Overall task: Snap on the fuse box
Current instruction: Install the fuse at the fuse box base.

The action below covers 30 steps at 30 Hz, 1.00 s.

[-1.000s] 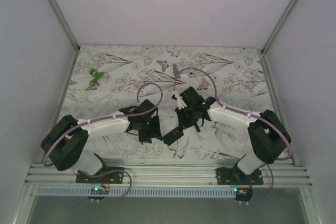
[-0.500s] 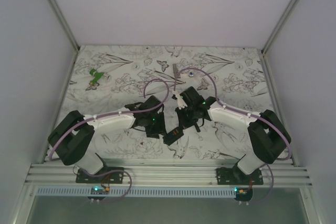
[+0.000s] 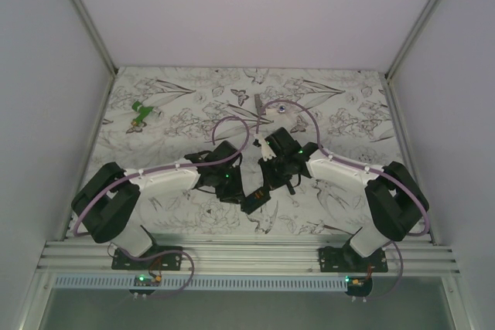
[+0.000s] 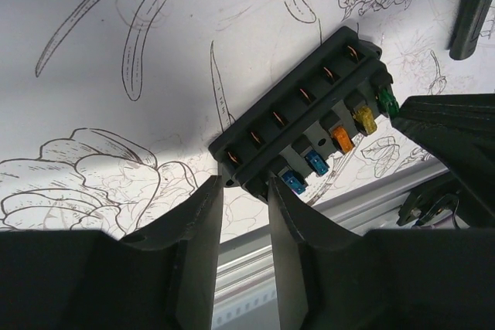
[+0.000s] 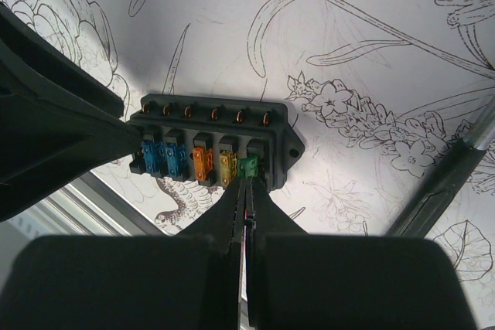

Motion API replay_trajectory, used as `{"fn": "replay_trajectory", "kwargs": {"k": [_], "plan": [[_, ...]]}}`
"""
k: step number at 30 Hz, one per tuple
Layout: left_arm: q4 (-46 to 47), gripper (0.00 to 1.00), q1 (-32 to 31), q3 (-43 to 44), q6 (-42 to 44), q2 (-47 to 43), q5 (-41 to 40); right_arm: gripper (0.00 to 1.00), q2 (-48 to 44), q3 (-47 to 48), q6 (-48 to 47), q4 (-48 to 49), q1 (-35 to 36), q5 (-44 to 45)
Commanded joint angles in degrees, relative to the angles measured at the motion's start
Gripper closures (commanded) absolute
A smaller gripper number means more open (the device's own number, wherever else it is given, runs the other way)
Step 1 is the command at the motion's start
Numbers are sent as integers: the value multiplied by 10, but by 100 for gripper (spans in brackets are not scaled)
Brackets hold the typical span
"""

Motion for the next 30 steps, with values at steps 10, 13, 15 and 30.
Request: {"fn": "replay_trajectory", "kwargs": {"k": [10, 13, 15, 30], "plan": [[-53, 74, 0, -16, -13, -3, -29, 100, 30, -48, -33, -79, -21, 83], [-58, 75, 0, -17, -14, -5, -32, 100, 33, -42, -30, -89, -24, 83], [-60, 75, 1, -17, -14, -7, -34, 100, 29, -41, -29, -95, -24, 82], [-75, 77, 13, -31, -17, -19, -47, 100, 49, -33, -7, -128, -23, 92]]}}
